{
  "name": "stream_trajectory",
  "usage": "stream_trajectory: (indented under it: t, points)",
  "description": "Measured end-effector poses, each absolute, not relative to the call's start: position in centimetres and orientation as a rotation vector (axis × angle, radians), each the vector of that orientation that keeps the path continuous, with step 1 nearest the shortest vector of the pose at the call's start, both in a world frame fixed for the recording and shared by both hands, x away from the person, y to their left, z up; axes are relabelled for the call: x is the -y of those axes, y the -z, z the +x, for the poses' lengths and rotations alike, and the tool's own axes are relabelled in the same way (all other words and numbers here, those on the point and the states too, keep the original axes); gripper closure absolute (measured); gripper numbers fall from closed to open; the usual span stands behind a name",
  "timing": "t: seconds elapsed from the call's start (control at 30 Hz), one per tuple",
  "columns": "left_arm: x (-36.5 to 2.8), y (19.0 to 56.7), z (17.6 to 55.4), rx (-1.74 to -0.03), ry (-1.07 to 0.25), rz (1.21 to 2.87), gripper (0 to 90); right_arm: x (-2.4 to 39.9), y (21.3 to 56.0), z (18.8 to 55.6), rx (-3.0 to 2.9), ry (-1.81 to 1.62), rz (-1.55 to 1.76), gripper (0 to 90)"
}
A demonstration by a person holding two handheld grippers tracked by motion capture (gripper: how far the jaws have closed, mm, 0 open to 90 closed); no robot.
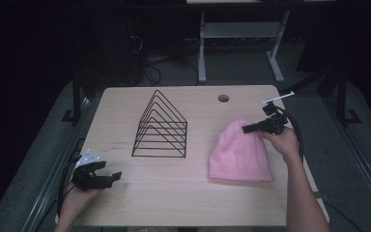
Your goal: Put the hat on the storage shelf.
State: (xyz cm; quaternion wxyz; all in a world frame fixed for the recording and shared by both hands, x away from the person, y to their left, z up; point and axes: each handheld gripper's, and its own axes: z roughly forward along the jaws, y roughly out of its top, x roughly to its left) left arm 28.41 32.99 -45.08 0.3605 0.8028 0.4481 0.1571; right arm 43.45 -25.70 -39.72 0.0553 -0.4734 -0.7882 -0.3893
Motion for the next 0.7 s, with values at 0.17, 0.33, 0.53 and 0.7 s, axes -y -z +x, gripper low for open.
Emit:
stream_trajectory:
  t: [0.17, 0.33, 0.53, 0.7]
  points:
    - [-32.9, 44.8, 28.3, -1.143, -0.383, 2.055, 18.3, 25.1, 37.7, 42.6, 2.440, 1.245, -1.359, 78.9]
    - [-32.9, 44.6, 28.2, -1.140, -0.359, 2.026, 18.3, 24.5, 35.2, 41.8, 2.490, 1.329, -1.263, 79.1]
    - [-33.1, 44.0, 28.0, -1.127, -0.340, 2.021, 18.3, 24.4, 32.8, 41.0, 2.537, 1.410, -1.185, 79.1]
    - [-32.9, 42.8, 28.2, -1.083, -0.333, 2.026, 19.6, 24.5, 32.1, 40.6, 2.548, 1.424, -1.172, 79.1]
